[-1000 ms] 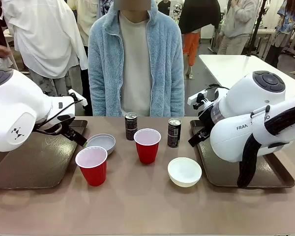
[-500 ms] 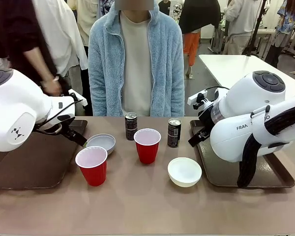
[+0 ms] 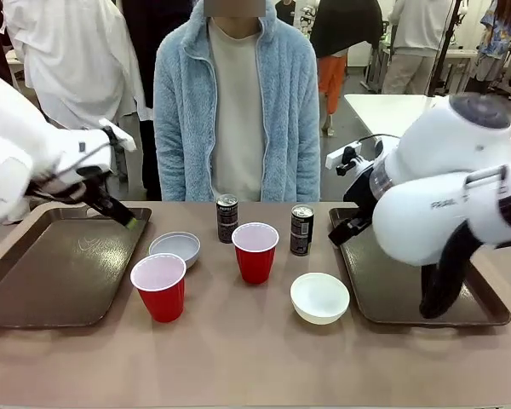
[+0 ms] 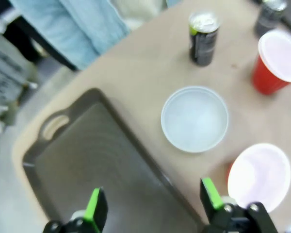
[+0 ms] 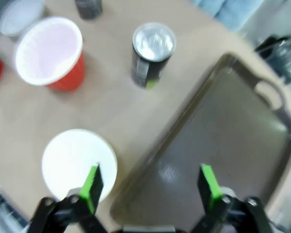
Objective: Prepare tableware on both trays.
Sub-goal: Pick up a Picnic Bowl from the table and place it on a Handle tray.
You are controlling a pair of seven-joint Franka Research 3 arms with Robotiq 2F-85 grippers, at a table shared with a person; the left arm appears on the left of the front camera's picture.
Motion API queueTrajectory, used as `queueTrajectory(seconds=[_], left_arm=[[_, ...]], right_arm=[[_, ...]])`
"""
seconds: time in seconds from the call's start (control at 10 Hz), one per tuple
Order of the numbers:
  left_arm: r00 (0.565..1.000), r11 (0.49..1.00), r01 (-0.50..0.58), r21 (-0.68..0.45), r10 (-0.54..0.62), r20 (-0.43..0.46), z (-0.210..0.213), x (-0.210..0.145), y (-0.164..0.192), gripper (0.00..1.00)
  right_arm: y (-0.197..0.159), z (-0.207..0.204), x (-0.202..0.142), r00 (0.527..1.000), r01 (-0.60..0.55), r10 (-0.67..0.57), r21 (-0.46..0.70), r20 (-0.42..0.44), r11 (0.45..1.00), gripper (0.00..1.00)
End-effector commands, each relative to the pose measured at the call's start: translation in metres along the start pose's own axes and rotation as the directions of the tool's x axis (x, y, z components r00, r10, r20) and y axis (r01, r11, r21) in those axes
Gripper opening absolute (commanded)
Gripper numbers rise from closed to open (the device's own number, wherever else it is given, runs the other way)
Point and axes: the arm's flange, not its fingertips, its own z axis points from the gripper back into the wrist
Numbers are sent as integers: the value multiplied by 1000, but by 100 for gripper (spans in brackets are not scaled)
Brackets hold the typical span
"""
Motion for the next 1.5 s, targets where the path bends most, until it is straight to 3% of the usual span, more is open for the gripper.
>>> queueTrajectory(seconds=[0.0,0.2,0.3,0.4,0.5,0.7,0.8,0.9,1.0,1.1,1.2,1.3,1.4], left_arm=[[994,993,-42,-113,31,-100,62,-56,-15,100],[977,941,-72,-332,0,-213,74,-94,-41,100],[963,903,-118,-414,3,-268,64,-108,-58,100],[943,895,-178,-409,36,-330,49,-109,-61,100],[977,935,-58,-350,-19,-212,86,-47,-38,100],[977,935,-58,-350,-19,-212,86,-47,-38,100],[964,914,-95,-394,-13,-264,85,-52,-46,100],[977,820,-142,-555,28,-210,70,-51,-28,100],[987,698,-158,-699,88,-136,64,-59,-9,100],[977,584,-195,-788,185,-105,63,-70,22,100],[949,482,-224,-847,307,-76,61,-95,43,100],[906,409,-242,-880,420,-53,62,-118,65,100],[846,368,-290,-883,530,-57,60,-147,81,100]], right_arm=[[20,63,-82,991,53,-50,22,-126,998,100],[46,85,-146,961,110,-73,127,-269,986,100],[53,87,-163,952,115,-69,141,-298,983,100],[51,82,-156,955,78,-45,103,-293,992,100],[22,103,-58,959,72,-39,111,-279,991,100],[22,103,-58,959,72,-39,111,-279,991,100],[27,119,-69,953,71,-34,115,-302,991,100],[-2,97,-61,957,172,-92,284,-274,943,100],[-35,86,-67,951,289,-196,458,-241,841,100],[-64,78,-82,919,394,-317,592,-236,703,100],[-83,73,-105,876,450,-424,708,-230,544,100],[-98,68,-130,807,508,-539,751,-243,422,100],[-108,61,-159,738,572,-620,735,-268,364,100]])
